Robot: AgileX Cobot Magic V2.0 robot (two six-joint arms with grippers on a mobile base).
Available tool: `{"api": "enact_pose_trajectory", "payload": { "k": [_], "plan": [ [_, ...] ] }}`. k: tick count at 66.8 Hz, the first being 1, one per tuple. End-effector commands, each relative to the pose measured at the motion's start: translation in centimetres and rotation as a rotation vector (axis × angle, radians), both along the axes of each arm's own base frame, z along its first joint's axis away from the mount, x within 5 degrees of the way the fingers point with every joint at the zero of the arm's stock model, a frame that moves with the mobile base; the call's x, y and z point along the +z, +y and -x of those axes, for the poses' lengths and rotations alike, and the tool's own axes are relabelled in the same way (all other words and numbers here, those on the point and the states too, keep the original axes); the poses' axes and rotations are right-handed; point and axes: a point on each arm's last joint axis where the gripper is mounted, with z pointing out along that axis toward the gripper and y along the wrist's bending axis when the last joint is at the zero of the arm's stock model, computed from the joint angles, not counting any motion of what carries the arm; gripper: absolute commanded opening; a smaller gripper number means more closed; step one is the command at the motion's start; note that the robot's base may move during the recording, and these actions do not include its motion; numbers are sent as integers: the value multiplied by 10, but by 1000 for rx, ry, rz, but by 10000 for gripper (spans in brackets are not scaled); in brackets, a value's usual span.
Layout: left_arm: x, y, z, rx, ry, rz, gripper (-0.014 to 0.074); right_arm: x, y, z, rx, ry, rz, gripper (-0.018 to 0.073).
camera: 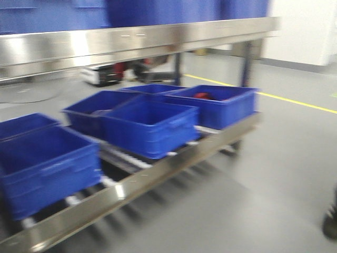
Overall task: Fetch blue bin and place on conveyor start
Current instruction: 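Hold the bin with both grippers while driving away from the rack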
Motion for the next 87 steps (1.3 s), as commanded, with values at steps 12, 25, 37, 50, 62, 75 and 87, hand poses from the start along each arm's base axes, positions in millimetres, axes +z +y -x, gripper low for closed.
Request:
{"api": "enact_pose_trajectory", "payload": {
  "k": [12,25,37,50,62,75,87],
  "plan": [
    [15,-4,8,-28,-68,87,-111,9,1,2,20,-68,4,-153],
    [15,-4,8,-28,-68,87,-111,9,1,2,20,-68,4,-153],
    [15,-4,8,-28,-68,87,-111,9,1,2,20,-68,4,-153],
    [15,-4,8,-28,-68,87,-111,9,1,2,20,-68,4,-153],
    [15,-4,8,-28,-68,87,-111,9,1,2,20,-68,4,-153],
    [15,-4,8,-28,-68,87,-111,9,1,2,20,-68,4,-153],
    [15,-4,8,-28,-68,87,-111,9,1,2,20,-68,4,-153]
  ]
}}
